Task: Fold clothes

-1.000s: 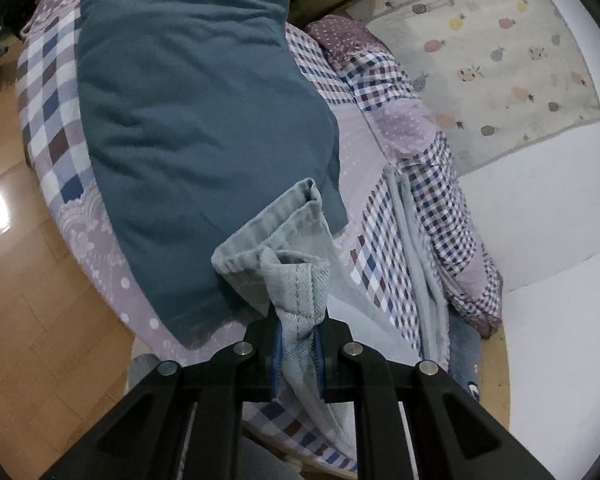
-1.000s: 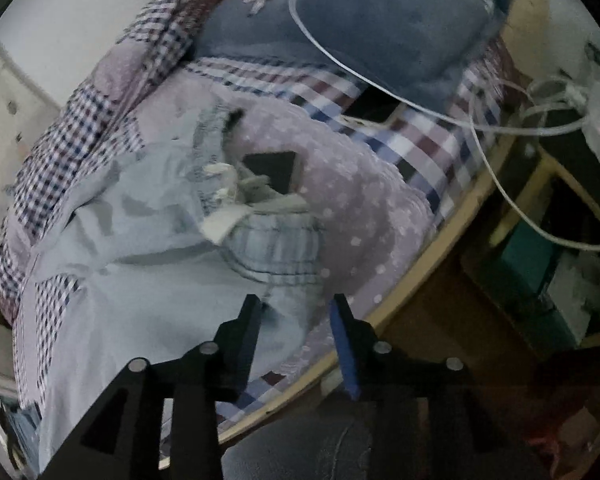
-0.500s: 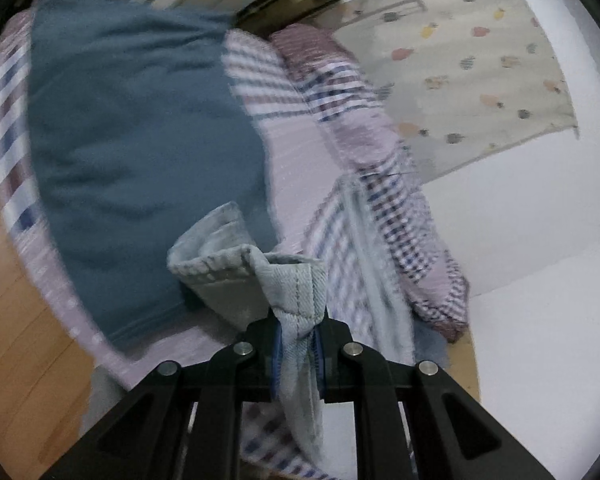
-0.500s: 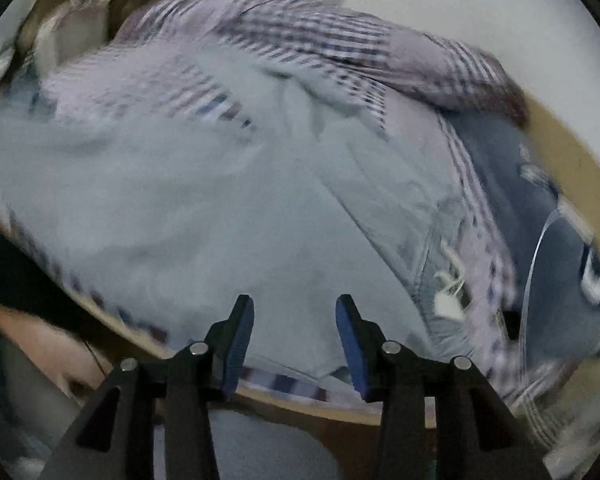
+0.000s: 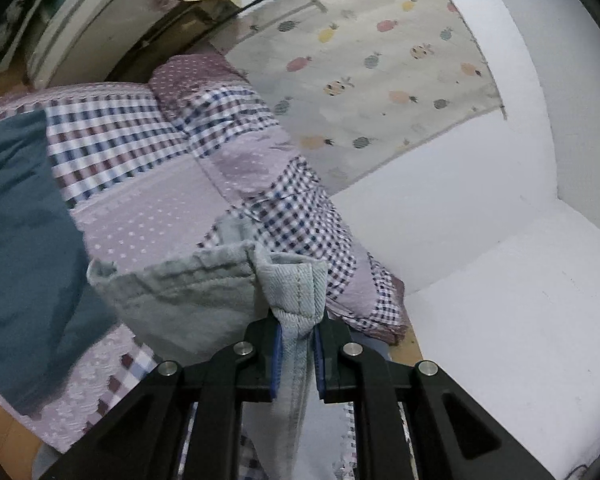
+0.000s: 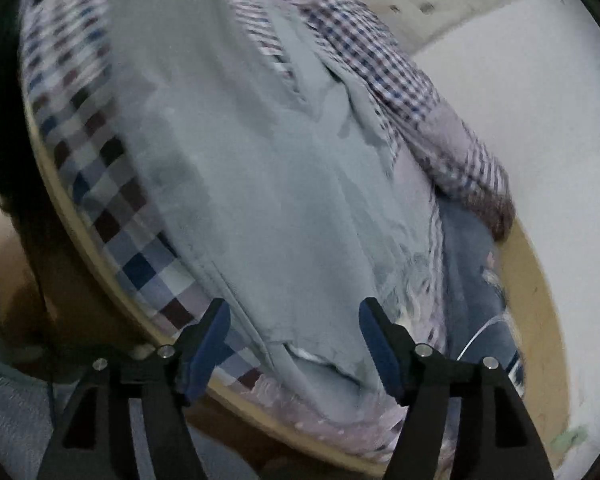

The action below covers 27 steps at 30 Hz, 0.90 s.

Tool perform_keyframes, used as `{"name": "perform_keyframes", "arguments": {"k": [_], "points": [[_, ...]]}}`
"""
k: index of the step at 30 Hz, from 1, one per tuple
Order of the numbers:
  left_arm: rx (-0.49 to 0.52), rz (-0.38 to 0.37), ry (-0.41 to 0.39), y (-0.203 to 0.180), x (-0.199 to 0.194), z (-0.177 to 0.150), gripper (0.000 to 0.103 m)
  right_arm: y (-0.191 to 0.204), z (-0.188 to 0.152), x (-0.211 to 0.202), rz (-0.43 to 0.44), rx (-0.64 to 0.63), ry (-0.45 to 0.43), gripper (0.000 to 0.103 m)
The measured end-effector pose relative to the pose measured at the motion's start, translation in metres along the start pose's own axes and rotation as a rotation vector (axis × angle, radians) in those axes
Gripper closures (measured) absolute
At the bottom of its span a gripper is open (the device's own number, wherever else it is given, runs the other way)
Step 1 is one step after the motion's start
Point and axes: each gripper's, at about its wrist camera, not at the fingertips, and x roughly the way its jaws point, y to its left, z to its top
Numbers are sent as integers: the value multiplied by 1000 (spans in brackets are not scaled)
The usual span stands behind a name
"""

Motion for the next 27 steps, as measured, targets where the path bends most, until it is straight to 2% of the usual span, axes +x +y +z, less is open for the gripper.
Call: {"name": "perform_keyframes", "arguments": {"k": [2,4,10,12,14,15,16,17,21,24,27], "points": [[13,-13,1,-18,6,8,91,14,0,7,-30,-60,-13,32],[6,-17,-1,-20,6,11,91,24,-3,19,-77,-112,-12,32],[-13,5,-18,-11,10,15,91,21,-23,63,-166,-154,76,35],[-12,20,-20,-8,11,16,91,15,-30,71,-185,-134,100,42],[-23,33,-31,-1,13,19,91,10,-34,80,-183,-117,130,62],[-28,38,-38,3,14,21,91,8,-34,83,-178,-113,135,66],[-34,44,-44,6,14,22,91,7,-34,86,-174,-109,141,75],[-40,50,-50,10,15,24,91,5,-33,89,-165,-104,145,89],[-47,100,-60,25,19,31,91,-12,-23,84,-111,-67,131,98],[-43,141,-63,34,19,33,91,-44,-14,57,-139,21,93,100],[-39,130,-68,33,8,29,91,-85,-12,31,-152,111,65,101]]}}
